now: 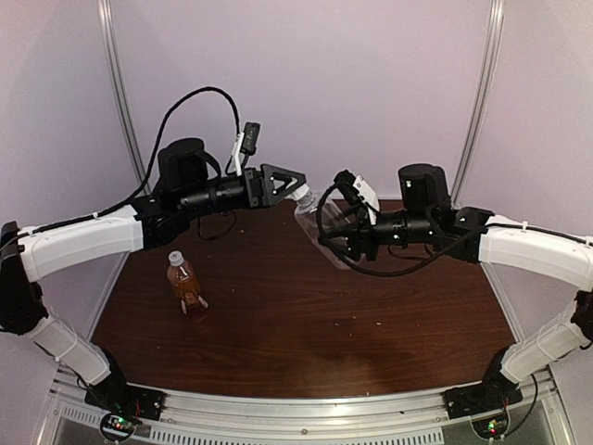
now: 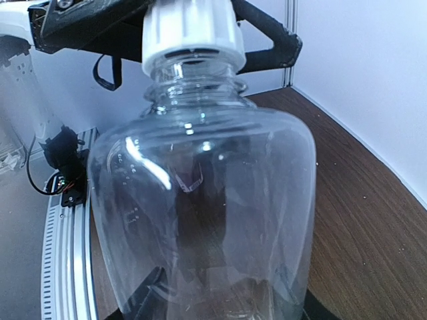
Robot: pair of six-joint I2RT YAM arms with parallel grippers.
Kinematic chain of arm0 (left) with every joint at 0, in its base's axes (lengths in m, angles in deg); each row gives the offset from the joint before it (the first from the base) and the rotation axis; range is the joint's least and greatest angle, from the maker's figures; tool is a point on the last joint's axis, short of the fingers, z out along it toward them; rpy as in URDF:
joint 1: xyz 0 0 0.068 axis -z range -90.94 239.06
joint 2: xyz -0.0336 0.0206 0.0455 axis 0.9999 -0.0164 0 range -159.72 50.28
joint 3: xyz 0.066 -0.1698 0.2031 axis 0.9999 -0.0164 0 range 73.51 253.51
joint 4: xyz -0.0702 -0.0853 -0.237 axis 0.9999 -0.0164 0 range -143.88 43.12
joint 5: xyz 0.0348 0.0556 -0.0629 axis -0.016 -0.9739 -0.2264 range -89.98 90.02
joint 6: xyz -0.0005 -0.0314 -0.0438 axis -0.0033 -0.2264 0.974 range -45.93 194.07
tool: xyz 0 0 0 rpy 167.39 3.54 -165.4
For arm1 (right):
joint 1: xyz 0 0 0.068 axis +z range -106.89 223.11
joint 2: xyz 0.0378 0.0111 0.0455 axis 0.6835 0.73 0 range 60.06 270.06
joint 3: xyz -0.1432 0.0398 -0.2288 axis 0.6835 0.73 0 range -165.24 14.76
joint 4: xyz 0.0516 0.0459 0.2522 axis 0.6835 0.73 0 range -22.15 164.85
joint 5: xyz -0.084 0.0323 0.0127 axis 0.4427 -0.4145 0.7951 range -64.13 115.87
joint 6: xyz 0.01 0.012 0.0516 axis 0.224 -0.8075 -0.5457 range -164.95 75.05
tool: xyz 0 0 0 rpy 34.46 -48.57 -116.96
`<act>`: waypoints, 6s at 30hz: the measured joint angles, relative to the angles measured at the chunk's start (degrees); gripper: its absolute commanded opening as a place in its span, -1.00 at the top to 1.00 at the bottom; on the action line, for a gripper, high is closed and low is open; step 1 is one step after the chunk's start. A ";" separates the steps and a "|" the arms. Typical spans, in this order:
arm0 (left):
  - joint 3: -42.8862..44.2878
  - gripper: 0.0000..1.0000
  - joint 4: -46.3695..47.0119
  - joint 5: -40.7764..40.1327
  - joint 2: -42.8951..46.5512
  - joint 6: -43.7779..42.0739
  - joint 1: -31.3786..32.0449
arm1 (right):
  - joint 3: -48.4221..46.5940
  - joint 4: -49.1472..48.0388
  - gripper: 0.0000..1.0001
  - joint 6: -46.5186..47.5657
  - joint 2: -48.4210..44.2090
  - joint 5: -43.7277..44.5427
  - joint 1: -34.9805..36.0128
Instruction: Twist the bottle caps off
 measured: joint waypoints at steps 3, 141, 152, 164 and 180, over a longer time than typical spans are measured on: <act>-1.66 -0.70 2.47 3.78 0.26 -0.68 -1.60 | 0.22 -0.02 -0.04 0.17 0.00 -2.54 0.00; 1.62 0.21 4.87 30.67 2.34 -19.47 2.64 | 1.73 -13.66 0.03 -11.85 3.08 -37.42 -0.68; 1.51 0.81 7.67 31.45 1.51 -17.40 1.60 | 1.66 -14.03 0.03 -12.31 3.08 -37.22 -0.70; 1.42 1.00 -3.63 1.07 4.52 -9.20 4.00 | -0.90 -6.60 0.08 -7.80 2.19 -17.16 -0.72; 3.85 0.60 -10.86 -16.02 3.26 -2.86 6.82 | -0.24 -3.91 0.08 -4.42 1.97 -6.58 0.04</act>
